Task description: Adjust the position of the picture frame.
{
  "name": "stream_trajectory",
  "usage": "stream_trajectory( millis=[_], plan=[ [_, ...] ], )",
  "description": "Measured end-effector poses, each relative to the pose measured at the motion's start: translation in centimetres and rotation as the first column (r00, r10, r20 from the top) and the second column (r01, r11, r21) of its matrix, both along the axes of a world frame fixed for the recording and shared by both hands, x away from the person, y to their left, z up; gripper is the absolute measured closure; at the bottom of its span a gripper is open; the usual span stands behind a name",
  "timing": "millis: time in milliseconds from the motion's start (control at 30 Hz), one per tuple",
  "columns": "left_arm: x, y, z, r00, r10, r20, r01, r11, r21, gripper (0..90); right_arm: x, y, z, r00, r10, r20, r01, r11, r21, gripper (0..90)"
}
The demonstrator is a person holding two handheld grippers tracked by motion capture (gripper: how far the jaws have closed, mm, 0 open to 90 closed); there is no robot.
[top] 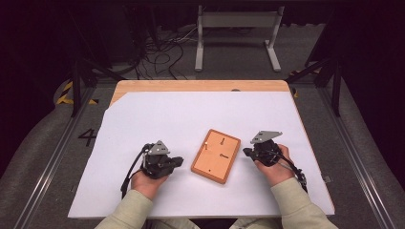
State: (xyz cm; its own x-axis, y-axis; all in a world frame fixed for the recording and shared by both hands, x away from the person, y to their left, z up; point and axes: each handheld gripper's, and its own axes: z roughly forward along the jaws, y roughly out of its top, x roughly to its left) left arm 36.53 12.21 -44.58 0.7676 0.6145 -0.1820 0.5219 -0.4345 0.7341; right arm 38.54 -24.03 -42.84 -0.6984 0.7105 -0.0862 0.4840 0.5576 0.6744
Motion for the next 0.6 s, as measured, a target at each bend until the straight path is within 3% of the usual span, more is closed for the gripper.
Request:
stream_trajectory(
  millis=[200, 333, 400, 533, 600],
  plan=[
    [0.6, -1.5, -0.5, 0.9989, -0.021, -0.043, 0.023, 0.9991, 0.035, 88.8, -0.7, -0.8, 1.1, 0.9994, -0.018, 0.029, 0.017, 0.999, 0.030, 90.0],
    [0.8, -2.1, -0.9, 0.9946, -0.070, -0.076, 0.074, 0.9962, 0.046, 89.3, -0.9, -1.0, 1.1, 0.9993, -0.020, 0.033, 0.018, 0.999, 0.036, 90.0],
    [0.6, -2.3, -0.8, 0.9945, -0.069, -0.078, 0.074, 0.9955, 0.060, 89.6, -1.0, -1.0, 1.1, 0.9992, -0.020, 0.033, 0.019, 0.999, 0.037, 90.0],
    [0.9, -2.3, -1.0, 0.9868, -0.104, -0.123, 0.105, 0.9944, 0.001, 89.7, -1.1, -1.2, 1.2, 0.9991, -0.022, 0.036, 0.020, 0.999, 0.042, 90.0],
    [0.6, -3.0, -1.0, 0.9821, -0.143, -0.122, 0.145, 0.9894, 0.006, 89.7, -1.1, -1.3, 1.2, 0.9990, -0.030, 0.034, 0.029, 0.999, 0.046, 90.0]
  ],
)
